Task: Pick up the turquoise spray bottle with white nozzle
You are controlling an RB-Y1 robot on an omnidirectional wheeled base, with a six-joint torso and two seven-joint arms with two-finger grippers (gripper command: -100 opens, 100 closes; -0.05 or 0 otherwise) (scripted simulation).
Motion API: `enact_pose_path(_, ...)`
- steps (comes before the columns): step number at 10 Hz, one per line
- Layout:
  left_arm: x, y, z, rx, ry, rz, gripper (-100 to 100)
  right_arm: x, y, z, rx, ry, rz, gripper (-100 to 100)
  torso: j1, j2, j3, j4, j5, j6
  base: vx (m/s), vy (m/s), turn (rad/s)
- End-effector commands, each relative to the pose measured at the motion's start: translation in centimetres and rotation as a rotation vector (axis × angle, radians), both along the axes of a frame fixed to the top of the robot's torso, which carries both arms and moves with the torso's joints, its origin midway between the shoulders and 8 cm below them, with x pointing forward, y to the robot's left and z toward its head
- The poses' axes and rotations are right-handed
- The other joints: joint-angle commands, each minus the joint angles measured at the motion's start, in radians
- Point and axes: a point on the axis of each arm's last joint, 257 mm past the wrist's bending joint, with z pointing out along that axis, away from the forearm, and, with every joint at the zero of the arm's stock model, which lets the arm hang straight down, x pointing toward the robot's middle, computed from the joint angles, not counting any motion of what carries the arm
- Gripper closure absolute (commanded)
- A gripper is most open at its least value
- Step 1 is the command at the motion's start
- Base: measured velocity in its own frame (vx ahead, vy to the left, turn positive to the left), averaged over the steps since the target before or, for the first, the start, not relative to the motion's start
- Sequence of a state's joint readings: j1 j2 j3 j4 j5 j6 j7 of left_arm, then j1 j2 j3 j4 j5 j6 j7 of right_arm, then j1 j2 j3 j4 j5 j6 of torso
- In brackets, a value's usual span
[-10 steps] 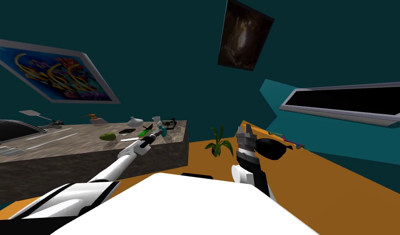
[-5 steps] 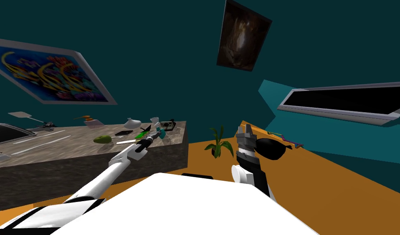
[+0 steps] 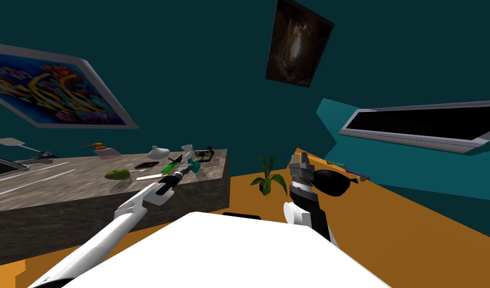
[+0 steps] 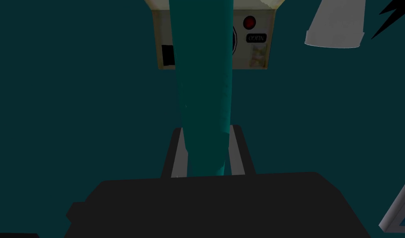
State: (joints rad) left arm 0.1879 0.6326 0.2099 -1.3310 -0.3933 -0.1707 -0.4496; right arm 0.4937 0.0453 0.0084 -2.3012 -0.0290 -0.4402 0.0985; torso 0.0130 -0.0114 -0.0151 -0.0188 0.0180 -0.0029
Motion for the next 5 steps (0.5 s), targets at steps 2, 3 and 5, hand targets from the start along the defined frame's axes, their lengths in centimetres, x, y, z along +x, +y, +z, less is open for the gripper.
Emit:
enact_pose_path(2,-2.4,0.4,0.1,0.002,0.006,0.021,100,0.0,0.0,0.0,0.0,0.0,0.0,0,0.001,-0.002,-0.001,0.0,0.0,0.0,0.076,0.015,-0.036)
enact_pose_path(3,-3.0,0.1,0.1,0.006,0.01,0.013,100,0.0,0.0,0.0,0.0,0.0,0.0,0,0.001,-0.002,-0.001,0.0,0.0,0.0,0.029,0.008,-0.004)
enact_pose_path(5,-4.3,0.7,0.8,0.005,0.005,0.04,100,0.0,0.0,0.0,0.0,0.0,0.0,0,-0.001,0.002,0.001,0.0,0.0,0.001,0.021,0.003,-0.021)
